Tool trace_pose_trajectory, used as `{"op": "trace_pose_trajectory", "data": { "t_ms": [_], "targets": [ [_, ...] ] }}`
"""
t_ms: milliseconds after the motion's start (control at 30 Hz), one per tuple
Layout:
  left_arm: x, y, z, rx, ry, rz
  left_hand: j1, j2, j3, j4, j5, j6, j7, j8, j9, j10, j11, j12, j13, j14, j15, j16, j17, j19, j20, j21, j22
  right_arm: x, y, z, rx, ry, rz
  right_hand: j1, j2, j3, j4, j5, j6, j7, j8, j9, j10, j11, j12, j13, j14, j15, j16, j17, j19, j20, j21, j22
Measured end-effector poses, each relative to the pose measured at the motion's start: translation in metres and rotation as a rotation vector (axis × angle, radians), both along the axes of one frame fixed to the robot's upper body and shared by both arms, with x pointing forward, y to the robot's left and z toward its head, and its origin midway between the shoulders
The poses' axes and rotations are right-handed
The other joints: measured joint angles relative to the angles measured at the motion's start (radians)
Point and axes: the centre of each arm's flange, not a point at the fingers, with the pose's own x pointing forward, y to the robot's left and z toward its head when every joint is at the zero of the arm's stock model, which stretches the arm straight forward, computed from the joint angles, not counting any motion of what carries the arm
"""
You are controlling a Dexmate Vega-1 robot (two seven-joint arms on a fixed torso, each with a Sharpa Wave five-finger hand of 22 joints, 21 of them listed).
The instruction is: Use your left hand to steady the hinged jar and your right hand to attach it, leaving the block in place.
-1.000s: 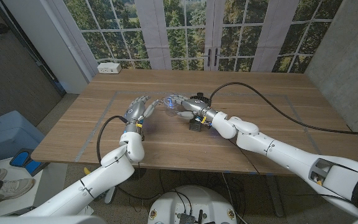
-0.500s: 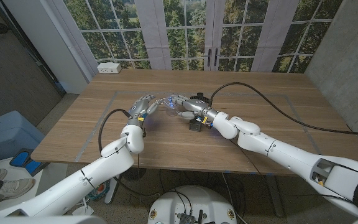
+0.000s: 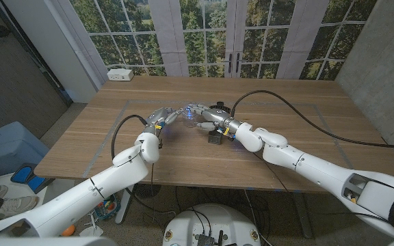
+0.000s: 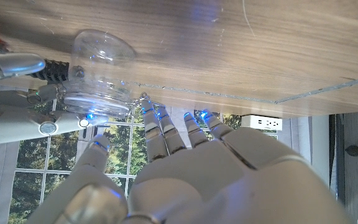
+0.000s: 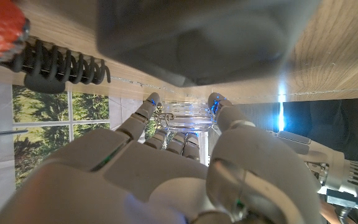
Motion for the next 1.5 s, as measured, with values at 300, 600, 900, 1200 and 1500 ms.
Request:
{"op": "trace_pose_trajectory", "data": {
  "t_ms": [300,600,900,1200,1500],
  "targets": [
    [-0.003,-0.007,0.004,0.011,-0.019,-0.003,0.001,-0.001,-0.024,0.023,0.004,0.03,0.15,-0.034,0.004,0.118,0.155,0.005,-0.004,0.148,0.019,0.0,-0.005,0.063,0.005,0.008,-0.003,0.004,-0.002,0.002,0.004,0.005,-0.001,0.0,0.0,0.0,0.0,0.0,0.0,0.0,0.0,0.001,0.0,0.0,0.0,0.0,-0.009,-0.009,0.0,0.0,0.0,0.0,0.0,0.0],
    [0.001,-0.009,-0.001,-0.026,0.013,-0.021,0.005,-0.005,-0.029,0.021,0.004,0.037,0.206,-0.034,0.003,0.156,0.204,-0.011,-0.007,0.286,0.016,0.009,-0.005,0.18,-0.001,0.037,-0.003,0.006,-0.003,0.004,0.014,0.014,0.003,0.0,0.0,-0.004,0.004,0.001,0.0,0.0,0.004,0.001,0.0,0.0,0.0,0.0,-0.009,-0.009,0.0,0.0,0.0,0.0,0.0,0.0],
    [0.002,-0.019,-0.005,-0.054,0.054,-0.094,0.005,-0.005,-0.032,0.018,0.004,0.035,0.211,-0.037,0.003,0.159,0.214,-0.02,-0.006,0.309,0.037,0.009,-0.005,0.229,-0.004,0.045,-0.002,0.009,-0.004,0.006,0.015,0.013,-0.003,0.0,0.0,-0.008,0.008,0.004,-0.005,0.005,0.006,0.001,0.0,0.0,0.0,0.0,-0.009,-0.009,0.0,-0.001,0.0,0.0,0.0,0.0],
    [0.02,-0.003,-0.007,-0.08,0.092,-0.119,0.018,0.007,-0.032,0.018,0.012,0.045,0.216,-0.037,0.003,0.167,0.213,-0.022,-0.004,0.329,0.039,0.002,-0.005,0.254,-0.018,0.045,-0.002,0.012,-0.004,0.01,0.057,0.04,0.001,0.0,0.0,-0.012,0.012,0.004,-0.005,0.005,0.006,0.001,0.0,0.0,0.0,0.0,-0.009,-0.009,0.0,-0.001,0.0,0.0,0.0,0.0],
    [0.028,-0.003,-0.009,-0.093,0.13,-0.182,0.021,0.011,-0.027,0.013,0.012,0.057,0.218,-0.038,0.002,0.178,0.213,-0.027,-0.004,0.326,0.037,-0.012,-0.005,0.258,-0.024,0.045,-0.002,0.014,-0.002,0.013,0.074,0.052,0.004,0.0,0.0,-0.017,0.008,0.004,-0.005,0.005,0.006,0.001,0.0,0.0,0.0,0.006,-0.009,-0.009,0.0,-0.001,0.0,0.0,0.0,0.0]
  ]
}}
